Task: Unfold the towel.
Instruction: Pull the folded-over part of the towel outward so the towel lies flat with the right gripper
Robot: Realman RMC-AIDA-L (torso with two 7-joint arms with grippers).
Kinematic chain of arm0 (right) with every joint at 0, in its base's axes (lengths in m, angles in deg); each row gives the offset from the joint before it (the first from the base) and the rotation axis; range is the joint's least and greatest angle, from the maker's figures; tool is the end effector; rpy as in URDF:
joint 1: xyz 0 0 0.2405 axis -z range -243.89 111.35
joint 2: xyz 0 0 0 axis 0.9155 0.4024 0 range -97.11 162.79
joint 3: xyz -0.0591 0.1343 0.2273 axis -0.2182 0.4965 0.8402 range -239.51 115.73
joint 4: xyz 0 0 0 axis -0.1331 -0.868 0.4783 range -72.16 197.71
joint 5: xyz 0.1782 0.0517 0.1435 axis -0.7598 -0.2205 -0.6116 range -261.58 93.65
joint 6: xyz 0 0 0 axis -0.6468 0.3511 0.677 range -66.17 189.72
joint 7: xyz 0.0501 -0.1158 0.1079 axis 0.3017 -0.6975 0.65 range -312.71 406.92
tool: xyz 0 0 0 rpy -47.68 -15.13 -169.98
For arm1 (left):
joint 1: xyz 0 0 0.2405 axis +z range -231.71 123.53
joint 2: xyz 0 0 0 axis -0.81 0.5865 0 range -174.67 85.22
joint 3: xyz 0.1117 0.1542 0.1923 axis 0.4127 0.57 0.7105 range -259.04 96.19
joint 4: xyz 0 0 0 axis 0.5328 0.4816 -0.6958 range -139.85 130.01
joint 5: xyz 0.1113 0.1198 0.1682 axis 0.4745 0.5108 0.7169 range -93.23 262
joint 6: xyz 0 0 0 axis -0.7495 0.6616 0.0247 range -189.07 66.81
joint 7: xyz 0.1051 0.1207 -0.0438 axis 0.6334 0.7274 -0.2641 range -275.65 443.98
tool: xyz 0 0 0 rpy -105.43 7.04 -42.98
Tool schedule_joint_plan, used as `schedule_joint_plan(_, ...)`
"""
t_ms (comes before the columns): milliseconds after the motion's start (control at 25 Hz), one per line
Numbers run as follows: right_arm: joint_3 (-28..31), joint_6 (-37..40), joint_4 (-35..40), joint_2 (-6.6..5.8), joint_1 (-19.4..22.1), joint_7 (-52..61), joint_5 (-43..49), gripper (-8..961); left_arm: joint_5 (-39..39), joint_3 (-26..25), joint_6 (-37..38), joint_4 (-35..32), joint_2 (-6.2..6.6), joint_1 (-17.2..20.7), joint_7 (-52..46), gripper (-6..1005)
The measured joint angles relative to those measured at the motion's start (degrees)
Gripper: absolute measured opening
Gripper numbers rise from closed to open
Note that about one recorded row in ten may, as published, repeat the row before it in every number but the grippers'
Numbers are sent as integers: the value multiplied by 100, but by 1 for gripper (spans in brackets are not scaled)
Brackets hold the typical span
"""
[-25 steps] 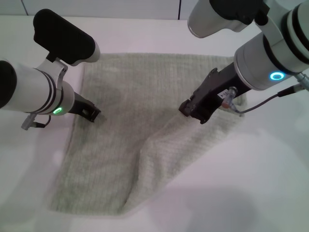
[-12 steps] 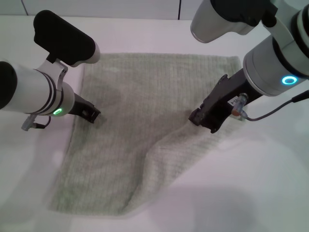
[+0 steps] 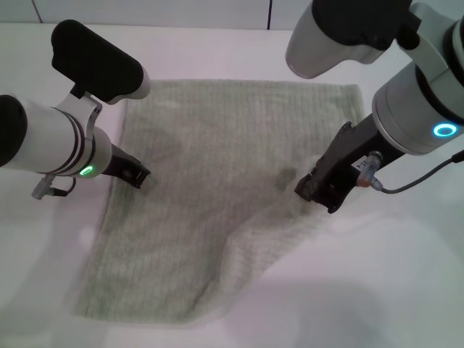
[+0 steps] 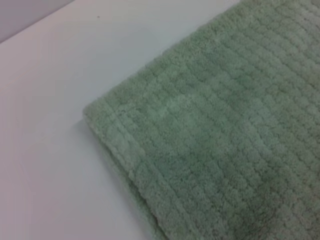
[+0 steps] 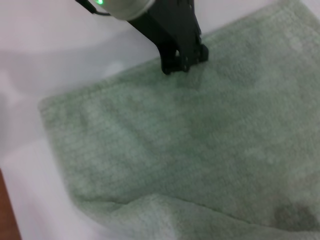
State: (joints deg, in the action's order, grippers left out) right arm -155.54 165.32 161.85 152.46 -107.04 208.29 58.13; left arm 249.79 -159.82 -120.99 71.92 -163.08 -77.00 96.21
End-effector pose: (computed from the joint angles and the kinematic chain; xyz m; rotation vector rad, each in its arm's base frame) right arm 0.0636 0.3275 -0.0379 -2.7966 0.5861 -0.5404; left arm -0.2446 0.3910 -0.0670 -2.2200 -0.8259 0.4650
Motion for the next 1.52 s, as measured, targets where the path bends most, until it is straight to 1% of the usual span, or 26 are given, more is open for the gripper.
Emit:
schedule_joint_plan(280, -98, 162, 76, 5, -77, 141, 153, -2, 0, 0, -40, 19, 4, -17, 0, -1)
schedule_joint_plan(560, -123, 255, 118, 3, -82, 183, 163, -2, 0, 0, -62, 147, 6, 28, 0, -2)
schedule_joint_plan(800, -156, 334, 156, 3, -89, 200, 305, -1, 0, 0, -128, 146, 7, -5, 0, -2)
schedule_joint_plan(1520, -302, 613, 331, 9, -130, 445, 319, -2, 0, 0, -193, 165, 6, -39, 7, -1)
